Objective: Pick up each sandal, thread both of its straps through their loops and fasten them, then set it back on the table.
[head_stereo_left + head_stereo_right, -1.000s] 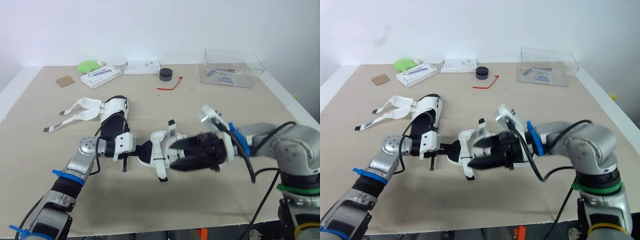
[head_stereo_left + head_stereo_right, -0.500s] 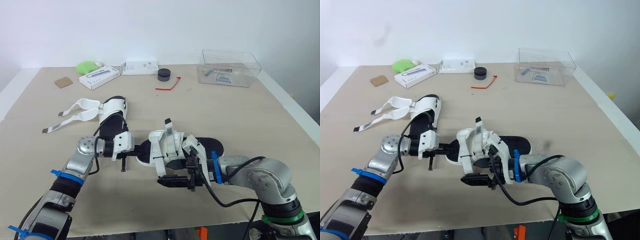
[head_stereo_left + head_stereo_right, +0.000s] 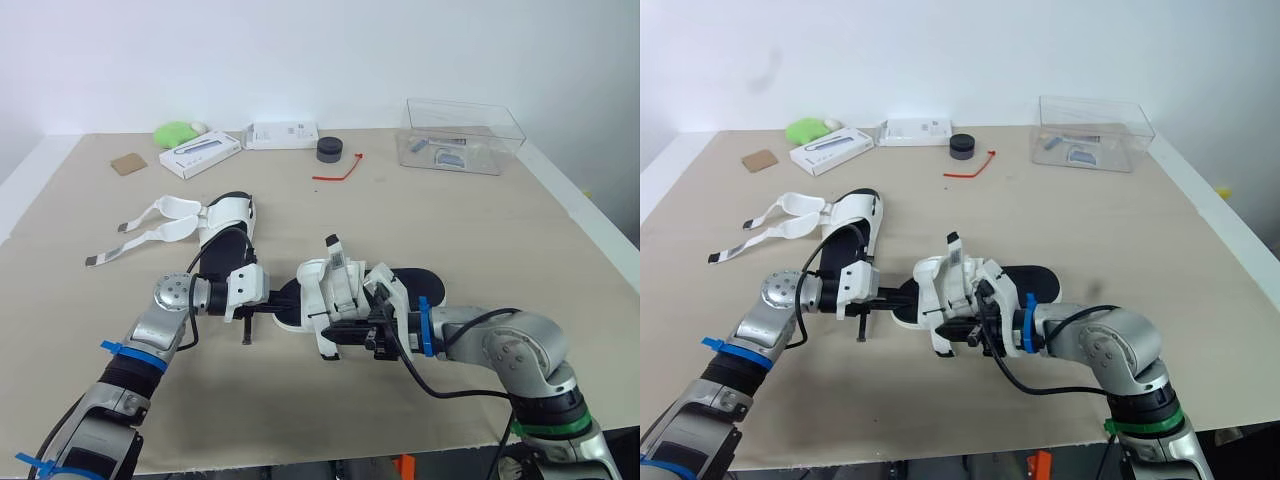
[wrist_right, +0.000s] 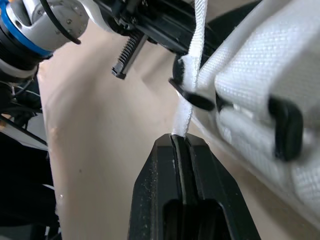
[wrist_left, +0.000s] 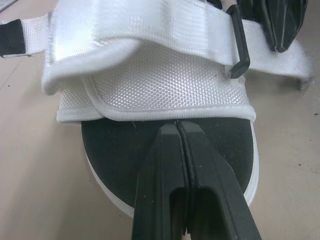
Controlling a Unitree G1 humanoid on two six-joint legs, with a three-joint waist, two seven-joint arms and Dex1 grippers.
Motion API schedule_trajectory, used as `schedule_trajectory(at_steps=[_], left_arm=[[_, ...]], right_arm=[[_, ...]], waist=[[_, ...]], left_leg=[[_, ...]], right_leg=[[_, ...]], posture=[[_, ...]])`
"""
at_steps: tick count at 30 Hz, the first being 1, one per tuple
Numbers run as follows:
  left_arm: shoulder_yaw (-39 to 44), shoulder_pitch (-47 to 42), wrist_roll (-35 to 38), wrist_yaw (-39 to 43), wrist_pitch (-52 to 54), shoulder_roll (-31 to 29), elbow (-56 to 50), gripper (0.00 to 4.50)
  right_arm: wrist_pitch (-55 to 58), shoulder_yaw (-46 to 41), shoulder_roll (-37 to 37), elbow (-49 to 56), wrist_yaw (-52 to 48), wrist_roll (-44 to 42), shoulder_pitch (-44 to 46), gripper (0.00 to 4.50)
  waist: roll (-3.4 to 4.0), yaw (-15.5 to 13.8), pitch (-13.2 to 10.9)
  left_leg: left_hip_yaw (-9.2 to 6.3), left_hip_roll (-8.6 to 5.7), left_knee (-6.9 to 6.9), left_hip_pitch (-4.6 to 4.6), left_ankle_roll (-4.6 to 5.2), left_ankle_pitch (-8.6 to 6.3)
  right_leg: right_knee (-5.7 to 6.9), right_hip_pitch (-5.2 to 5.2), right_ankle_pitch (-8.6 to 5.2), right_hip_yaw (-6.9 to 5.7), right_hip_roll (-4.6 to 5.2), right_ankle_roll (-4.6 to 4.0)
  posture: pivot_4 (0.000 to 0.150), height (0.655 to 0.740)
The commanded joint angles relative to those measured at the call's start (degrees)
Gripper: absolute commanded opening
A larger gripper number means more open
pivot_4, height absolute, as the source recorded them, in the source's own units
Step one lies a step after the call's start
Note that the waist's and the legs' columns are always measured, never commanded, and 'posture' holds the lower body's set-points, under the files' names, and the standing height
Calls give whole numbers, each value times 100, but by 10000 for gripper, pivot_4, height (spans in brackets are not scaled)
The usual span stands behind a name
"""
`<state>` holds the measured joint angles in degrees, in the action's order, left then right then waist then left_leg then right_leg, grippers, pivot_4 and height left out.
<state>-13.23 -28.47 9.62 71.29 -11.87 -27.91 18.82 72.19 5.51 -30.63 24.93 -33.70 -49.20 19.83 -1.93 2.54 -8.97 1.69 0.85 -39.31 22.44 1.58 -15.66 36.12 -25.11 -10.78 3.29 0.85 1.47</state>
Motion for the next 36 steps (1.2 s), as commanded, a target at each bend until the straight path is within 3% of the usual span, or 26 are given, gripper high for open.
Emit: schedule_trajectory(at_steps=[1,13,14,17,20,21,23,29,32,36], left_arm=[[-136,151,-209,-10,128,-57,160,0],[-173,115,-229,-27,90,-51,226,0],[-178,106,-231,-27,90,-47,234,0],[-191,100,-235,-26,84,-40,243,0],[-192,95,-233,-28,84,-42,243,0],[-188,97,-232,-28,83,-46,244,0],[-179,104,-232,-25,76,-63,247,0],[-174,145,-235,-34,60,-72,241,0],[-165,195,-223,-57,82,-82,173,0],[-150,270,-217,-71,105,-125,97,0]], right_arm=[[313,285,-215,391,-46,-126,-397,648],[910,-77,-191,503,72,-785,-383,648],[906,-81,-243,544,10,-830,-348,6914],[961,-131,-462,715,-230,-1028,-231,18492],[236,175,-1478,1277,-1036,-542,66,33034],[-42,257,-1814,1401,-1305,-339,188,35491],[-1170,407,-2322,1539,-1968,361,424,44564],[-6105,1126,-2388,562,-2899,3382,551,44910],[-9887,1493,-2125,-734,-2323,5417,808,44910],[-11950,1655,-1826,-1538,-1827,6379,916,44910]], waist=[[0,-1,2],[2,-4,9],[2,-4,9],[3,-4,8],[13,-3,2],[21,-2,-2],[19,1,0],[13,-4,3],[14,-4,2],[13,-4,2]], left_leg=[[-2,0,1,0,0,0],[-8,-2,4,-8,-1,-10],[-8,-3,4,-7,-2,-11],[-7,-6,3,-4,-2,-11],[-7,-9,0,-5,-2,-10],[-5,-9,-4,-5,-3,-10],[-1,-13,-4,-7,-3,-10],[-11,-8,1,-11,-3,-10],[0,-12,0,-11,-5,-9],[13,-14,0,-13,-5,-9]], right_leg=[[0,1,-2,-1,0,0],[-1,11,-19,-5,1,4],[-1,10,-19,-4,2,5],[-1,9,-18,-4,5,7],[-1,10,-16,-5,10,10],[0,8,-16,-6,12,10],[-1,8,-17,-9,18,10],[-2,10,-20,-23,6,7],[-2,10,-18,-14,9,10],[0,8,-16,-1,12,13]], posture=[[1500,7400],[1500,7400],[1500,7400],[1500,7400],[1500,7400],[1500,7400],[1500,7400],[1500,7400],[1500,7400],[1500,7400]])
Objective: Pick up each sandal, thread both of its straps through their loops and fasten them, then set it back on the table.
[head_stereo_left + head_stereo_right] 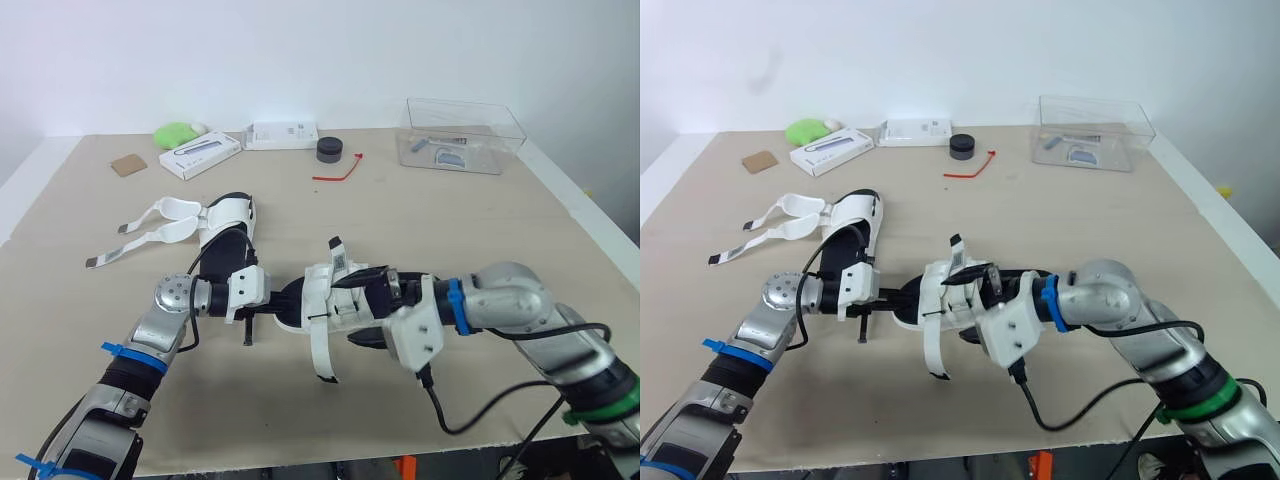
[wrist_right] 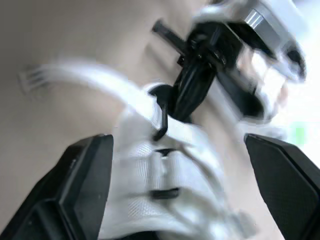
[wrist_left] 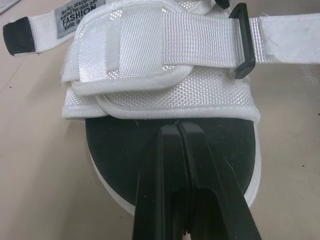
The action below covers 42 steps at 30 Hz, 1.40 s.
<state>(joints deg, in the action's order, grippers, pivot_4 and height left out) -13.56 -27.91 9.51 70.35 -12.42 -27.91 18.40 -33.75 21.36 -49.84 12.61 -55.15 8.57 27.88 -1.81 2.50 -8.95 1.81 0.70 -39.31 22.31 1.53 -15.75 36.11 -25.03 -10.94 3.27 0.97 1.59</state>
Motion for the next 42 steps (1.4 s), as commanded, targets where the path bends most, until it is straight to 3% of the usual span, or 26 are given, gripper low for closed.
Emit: schedule_trajectory(at_steps=[1,8,20,23,30,35,39,42], left_arm=[[-111,232,-204,19,167,-140,120,0],[-82,291,-218,-2,211,-162,53,0],[-67,290,-212,-45,289,-159,22,0],[-68,274,-215,-51,296,-153,43,0],[-69,265,-225,-70,292,-149,76,0],[-72,267,-233,-78,276,-149,94,0],[-58,267,-228,-58,277,-180,99,0],[-52,254,-232,-40,264,-209,119,0]], right_arm=[[-1635,120,146,-376,378,739,124,44910],[-1818,439,613,-427,395,807,327,44910],[-1609,797,719,-724,85,992,488,44910],[-1667,855,754,-738,87,915,529,36506],[-1402,923,802,-767,-44,391,483,1982],[-817,897,855,-610,-205,-335,305,521],[2025,537,1199,200,-74,-2220,63,521],[3945,122,1472,314,291,-2965,218,521]], waist=[[0,0,0],[0,4,0],[0,2,0],[0,2,0],[0,2,0],[0,2,0],[-3,4,2],[-3,3,2]], left_leg=[[1,0,0,0,0,0],[11,8,2,-16,1,-1],[23,10,1,-31,1,-1],[27,10,2,-33,1,-1],[32,10,1,-37,1,0],[34,12,1,-46,1,0],[33,19,1,-50,1,-1],[39,26,-2,-60,0,1]], right_leg=[[0,-1,0,2,0,-1],[13,0,2,18,-11,-16],[17,6,-2,26,-11,-28],[18,6,-2,30,-11,-29],[20,7,4,35,-11,-24],[21,13,4,36,-11,-26],[26,14,9,37,-12,-33],[33,15,17,34,-12,-44]], posture=[[1500,7400],[1500,7400],[1500,7400],[1500,7400],[1500,7400],[1500,7400],[1500,7400],[1500,7400]])
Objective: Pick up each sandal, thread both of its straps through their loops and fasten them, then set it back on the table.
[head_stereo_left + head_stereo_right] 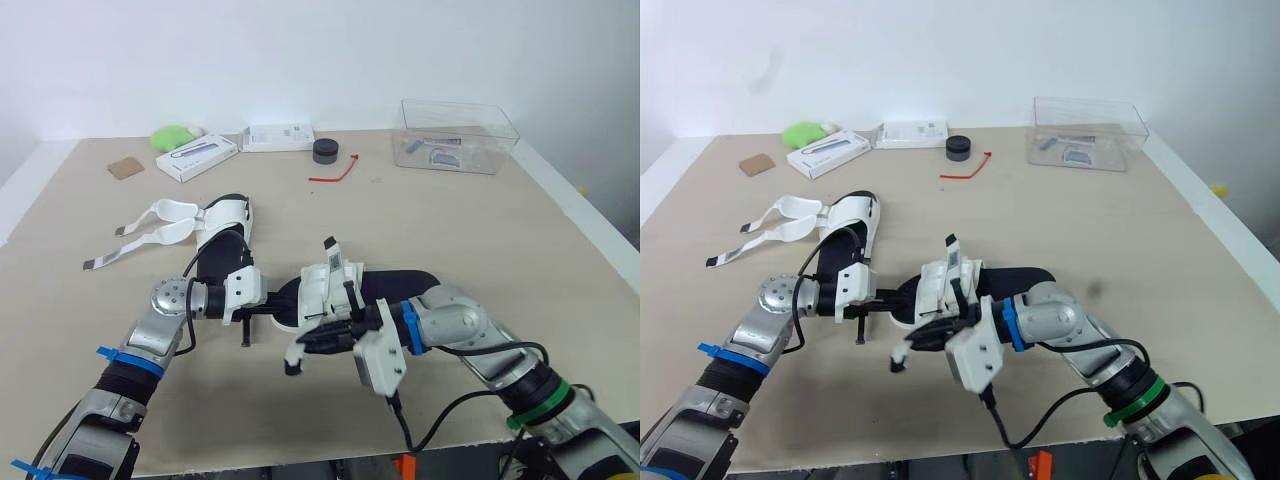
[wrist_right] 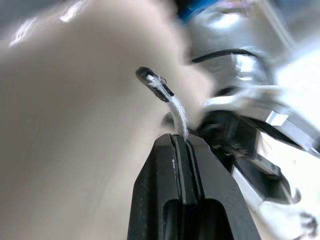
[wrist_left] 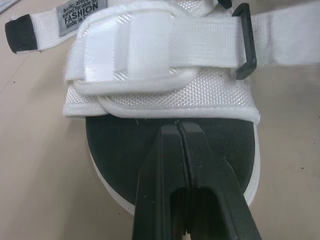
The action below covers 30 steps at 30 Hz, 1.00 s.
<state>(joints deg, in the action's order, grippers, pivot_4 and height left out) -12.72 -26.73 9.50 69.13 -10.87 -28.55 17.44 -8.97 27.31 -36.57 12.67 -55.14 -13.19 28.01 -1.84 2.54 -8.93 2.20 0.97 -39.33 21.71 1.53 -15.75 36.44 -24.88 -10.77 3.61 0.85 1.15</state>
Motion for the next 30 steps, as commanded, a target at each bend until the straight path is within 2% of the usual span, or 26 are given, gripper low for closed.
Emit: schedule_trajectory(at_steps=[1,8,18,21,27,30], left_arm=[[-134,115,-230,88,111,-149,230,0],[-139,31,-236,93,106,-137,288,0],[-132,54,-235,79,95,-107,282,0],[-133,88,-234,75,92,-110,262,0],[-131,108,-236,81,101,-106,245,0],[-140,108,-244,82,98,-95,242,0]], right_arm=[[1989,-599,224,173,411,-907,316,521],[3735,-1055,608,-358,888,-1012,709,521],[4602,-1222,659,-656,868,-935,888,521],[4389,-1180,606,-686,793,-721,926,10549],[3810,-1256,713,-647,772,-397,1067,39228],[3726,-1220,737,-630,705,-315,1140,39228]], waist=[[0,-1,0],[0,-3,0],[0,0,0],[0,1,0],[0,2,0],[0,3,0]], left_leg=[[0,1,0,0,-1,1],[1,21,1,-7,-1,1],[6,22,1,-7,-1,2],[9,21,1,-7,-1,2],[11,22,3,-7,-1,1],[11,22,4,-7,-1,1]], right_leg=[[0,0,0,-3,0,-3],[2,0,1,0,-34,-10],[2,-1,7,21,-45,-1],[2,-2,8,25,-45,0],[1,-4,5,28,-49,2],[1,-5,6,30,-50,2]], posture=[[1500,7400],[1500,7400],[1500,7400],[1500,7400],[1500,7400],[1500,7400]])
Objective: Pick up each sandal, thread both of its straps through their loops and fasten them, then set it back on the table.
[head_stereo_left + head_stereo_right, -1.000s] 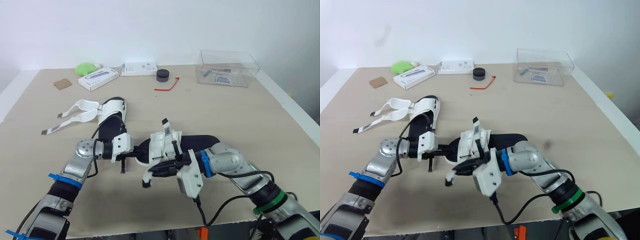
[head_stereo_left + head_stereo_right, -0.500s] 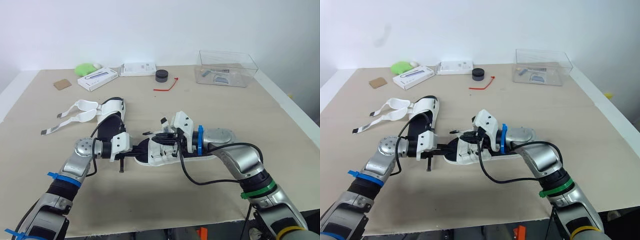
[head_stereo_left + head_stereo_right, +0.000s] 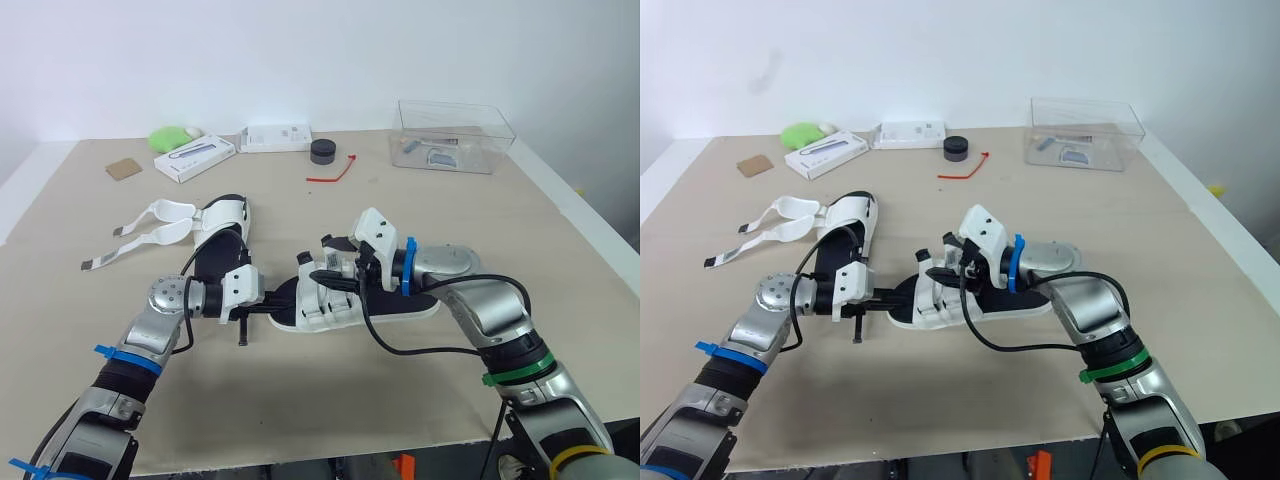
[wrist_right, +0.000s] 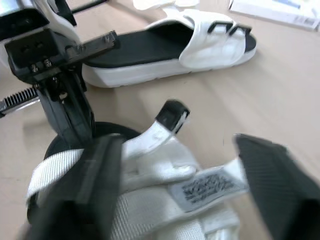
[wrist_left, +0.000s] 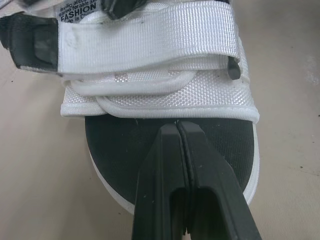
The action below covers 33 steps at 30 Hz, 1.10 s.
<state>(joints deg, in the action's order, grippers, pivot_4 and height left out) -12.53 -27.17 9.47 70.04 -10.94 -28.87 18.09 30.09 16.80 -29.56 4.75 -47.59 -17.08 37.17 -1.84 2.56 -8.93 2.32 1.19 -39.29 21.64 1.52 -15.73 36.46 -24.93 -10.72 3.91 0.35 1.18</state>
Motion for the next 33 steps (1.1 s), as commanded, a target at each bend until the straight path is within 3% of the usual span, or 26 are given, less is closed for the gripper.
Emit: schedule_trajectory(at_steps=[1,5,6,8,14,15,27,33], left_arm=[[-161,145,-243,-8,101,-59,185,0],[-169,122,-250,-6,81,-44,211,0],[-172,122,-251,-7,77,-40,212,0],[-177,122,-251,-6,71,-33,213,0],[-184,94,-259,-10,46,2,254,0],[-185,90,-258,-14,44,9,257,0],[-150,141,-253,-46,60,-19,224,0],[-152,136,-255,-73,55,-11,256,0]], right_arm=[[-240,-173,69,142,-38,108,268,39228],[-416,-289,268,87,32,144,525,39228],[-444,-321,329,109,12,93,600,36929],[-404,-333,402,152,-103,-3,691,30846],[-680,73,468,-320,-509,351,728,1992],[-773,177,449,-441,-592,463,708,379],[-1645,611,348,-2143,-1024,1509,1229,379],[-1735,642,366,-2274,-1300,1688,1290,379]], waist=[[0,1,0],[0,3,0],[1,3,0],[1,3,0],[0,3,0],[0,3,0],[1,5,0],[1,3,0]], left_leg=[[0,0,0,0,0,0],[4,0,0,0,0,0],[3,1,0,0,0,0],[4,1,0,1,0,0],[4,1,1,2,0,-1],[3,1,1,2,0,-1],[7,0,1,1,0,-1],[6,0,2,1,0,-1]], right_leg=[[0,0,0,1,0,0],[0,-2,0,3,0,0],[0,-2,0,2,0,0],[0,-3,1,3,0,0],[-1,-3,-2,3,1,0],[-1,-2,-2,2,1,0],[-1,-4,-1,4,2,-1],[-1,-3,-1,3,3,-1]], posture=[[1500,7400],[1500,7400],[1500,7400],[1500,7400],[1500,7400],[1500,7400],[1500,7400],[1500,7400]])
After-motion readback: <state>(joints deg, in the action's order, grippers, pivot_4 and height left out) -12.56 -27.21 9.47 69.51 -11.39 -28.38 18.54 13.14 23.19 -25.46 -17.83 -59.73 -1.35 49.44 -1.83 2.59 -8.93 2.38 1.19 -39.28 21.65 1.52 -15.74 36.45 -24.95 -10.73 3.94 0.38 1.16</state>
